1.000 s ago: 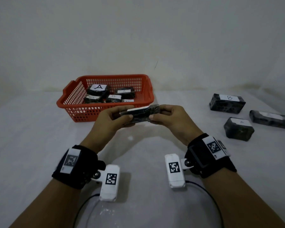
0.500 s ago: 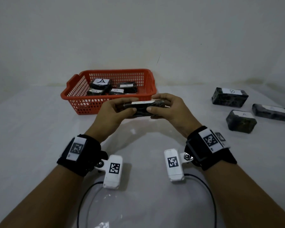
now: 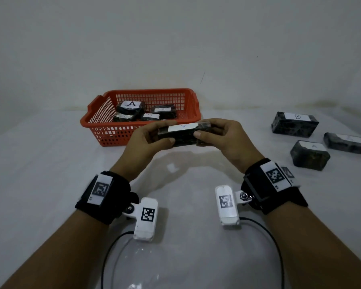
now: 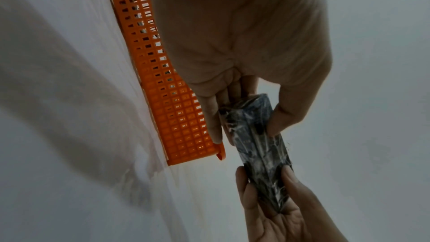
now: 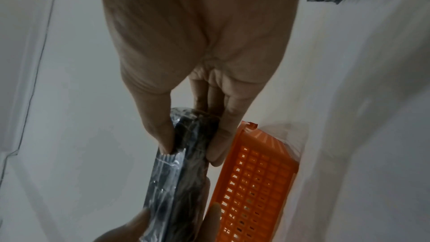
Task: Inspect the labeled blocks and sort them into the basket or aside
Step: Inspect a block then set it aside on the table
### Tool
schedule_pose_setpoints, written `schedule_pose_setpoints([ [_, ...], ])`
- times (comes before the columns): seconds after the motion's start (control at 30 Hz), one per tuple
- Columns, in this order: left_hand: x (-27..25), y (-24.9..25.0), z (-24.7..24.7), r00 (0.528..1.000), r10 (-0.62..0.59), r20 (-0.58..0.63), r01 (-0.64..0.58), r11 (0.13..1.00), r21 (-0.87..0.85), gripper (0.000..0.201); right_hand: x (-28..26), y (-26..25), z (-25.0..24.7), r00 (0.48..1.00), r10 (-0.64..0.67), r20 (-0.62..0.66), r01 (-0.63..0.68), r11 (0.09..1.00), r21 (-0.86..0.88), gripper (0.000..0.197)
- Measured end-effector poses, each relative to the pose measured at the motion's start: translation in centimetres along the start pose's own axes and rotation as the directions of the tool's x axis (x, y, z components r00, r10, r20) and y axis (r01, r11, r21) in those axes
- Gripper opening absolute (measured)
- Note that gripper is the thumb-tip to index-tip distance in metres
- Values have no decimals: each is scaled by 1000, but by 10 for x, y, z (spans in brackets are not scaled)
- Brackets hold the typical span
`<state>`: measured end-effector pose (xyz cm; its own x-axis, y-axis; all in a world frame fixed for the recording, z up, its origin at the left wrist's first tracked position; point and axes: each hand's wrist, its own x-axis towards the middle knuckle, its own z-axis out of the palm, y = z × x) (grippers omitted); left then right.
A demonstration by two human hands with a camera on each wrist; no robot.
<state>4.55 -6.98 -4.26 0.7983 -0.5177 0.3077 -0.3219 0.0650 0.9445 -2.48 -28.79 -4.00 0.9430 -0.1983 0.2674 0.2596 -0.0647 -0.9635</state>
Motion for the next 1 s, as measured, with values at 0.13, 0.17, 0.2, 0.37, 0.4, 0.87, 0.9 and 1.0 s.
schedule_pose_setpoints([
  [0.13, 1, 1, 1, 999, 17, -30, -17, 1000, -11, 41, 2, 1, -1, 1000, -12, 26, 12, 1000, -3, 35],
  [0.17, 1, 1, 1, 999, 24, -43, -25, 1000, -7, 41, 3, 1, -2, 999, -11, 41, 11, 1000, -2, 37],
  [0.2, 1, 1, 1, 998, 25, -51, -26, 1000, -15, 41, 4, 1, -4, 999, -12, 49, 12, 1000, -4, 38],
  [0.37, 0, 0, 1, 999, 24, -44, -24, 1000, 9, 41, 4, 1, -13, 999, -39, 5, 39, 998, -49, 36],
  [0.4, 0, 0, 1, 998, 39, -53, -36, 998, 51, 42, 4, 2, -13, 999, -39, 4, 39, 997, -68, 36],
  [0.87, 4, -2, 4, 998, -63, -2, 63, 996, -63, 35, 6, 8, -7, 997, 74, 28, -77, 991, 113, 28],
  [0.9, 5, -2, 5, 996, -82, -36, 79, 994, -80, 29, 6, 8, -6, 997, 73, 27, -75, 992, 105, 27],
  [1.0, 6, -2, 5, 994, -60, -89, 58, 998, -31, 26, 7, 10, -2, 994, 102, 33, -106, 986, 127, 28],
])
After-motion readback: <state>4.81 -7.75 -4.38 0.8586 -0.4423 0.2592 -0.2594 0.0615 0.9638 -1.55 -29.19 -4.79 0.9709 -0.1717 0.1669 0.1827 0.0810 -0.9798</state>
